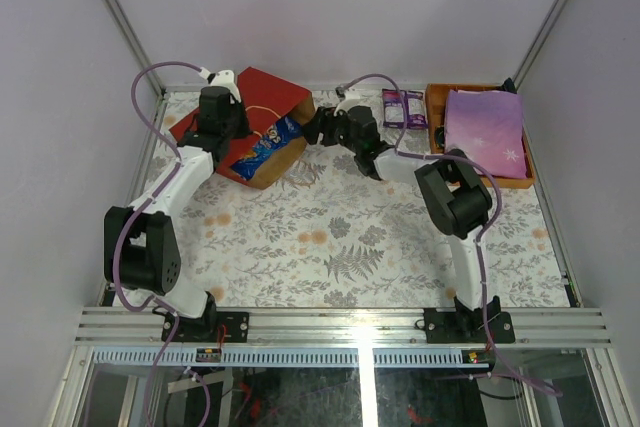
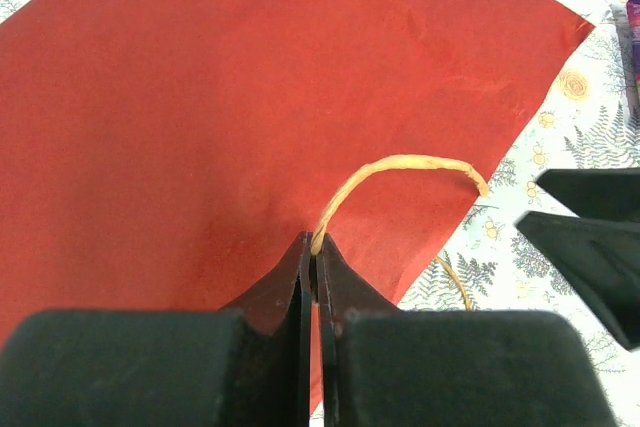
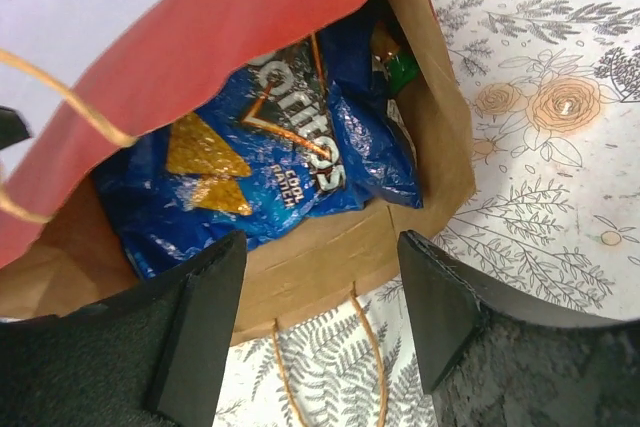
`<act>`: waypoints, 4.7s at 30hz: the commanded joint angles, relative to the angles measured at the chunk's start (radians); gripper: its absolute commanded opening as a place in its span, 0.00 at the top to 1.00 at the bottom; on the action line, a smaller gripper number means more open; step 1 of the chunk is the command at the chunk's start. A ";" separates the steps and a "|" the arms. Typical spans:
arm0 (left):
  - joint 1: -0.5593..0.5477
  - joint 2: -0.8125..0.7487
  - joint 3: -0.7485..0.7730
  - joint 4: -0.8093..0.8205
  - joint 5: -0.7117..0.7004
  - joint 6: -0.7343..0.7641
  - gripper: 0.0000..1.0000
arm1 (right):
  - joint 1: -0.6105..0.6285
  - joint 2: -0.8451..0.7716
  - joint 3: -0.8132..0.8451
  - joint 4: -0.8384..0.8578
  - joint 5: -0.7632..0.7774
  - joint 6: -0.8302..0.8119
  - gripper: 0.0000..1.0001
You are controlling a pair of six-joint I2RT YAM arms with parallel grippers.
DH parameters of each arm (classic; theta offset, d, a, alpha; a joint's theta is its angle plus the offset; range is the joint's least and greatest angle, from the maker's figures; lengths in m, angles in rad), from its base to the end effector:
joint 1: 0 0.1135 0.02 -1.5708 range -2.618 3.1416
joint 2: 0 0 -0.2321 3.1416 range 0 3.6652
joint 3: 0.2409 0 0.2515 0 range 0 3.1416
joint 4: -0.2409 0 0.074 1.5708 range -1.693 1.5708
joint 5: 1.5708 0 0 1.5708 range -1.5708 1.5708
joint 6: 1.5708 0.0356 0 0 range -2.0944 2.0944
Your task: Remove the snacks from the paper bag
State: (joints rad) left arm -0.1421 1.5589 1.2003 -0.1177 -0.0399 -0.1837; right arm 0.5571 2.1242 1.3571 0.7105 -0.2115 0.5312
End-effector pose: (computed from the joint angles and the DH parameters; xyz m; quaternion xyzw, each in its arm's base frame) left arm 0.3609 -0.0502 0.2658 -0.0281 0.8534 -0.0676 0.5161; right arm 0.3934 0.2538 0.1785 -0.0818 0.7218 0.4192 0.5446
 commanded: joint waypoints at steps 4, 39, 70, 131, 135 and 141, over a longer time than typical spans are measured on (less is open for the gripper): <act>0.008 -0.011 0.002 0.050 0.014 -0.005 0.99 | 0.016 0.122 0.235 -0.137 0.008 -0.063 0.30; 0.028 -0.045 -0.023 0.031 0.015 0.007 0.99 | 0.053 0.342 0.664 -0.469 0.017 -0.078 1.00; 0.103 0.011 -0.002 0.026 0.005 -0.031 1.00 | 0.053 -0.239 0.032 -0.308 0.028 -0.055 1.00; 0.103 -0.035 -0.028 0.040 0.065 -0.033 0.80 | -0.028 -0.476 -0.556 -0.532 0.394 0.065 0.01; 0.103 -0.039 -0.029 0.036 0.060 -0.029 0.80 | -0.118 -0.424 -0.563 -0.487 0.268 0.135 0.01; 0.103 -0.059 -0.041 0.040 0.056 -0.026 0.80 | -0.114 -0.455 -0.502 -0.498 0.291 0.109 0.01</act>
State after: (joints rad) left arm -0.0494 1.5181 1.1439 -0.1143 0.0147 -0.2230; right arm 0.4328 1.6821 0.8059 0.2146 0.0921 0.6323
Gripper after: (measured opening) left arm 0.197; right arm 0.993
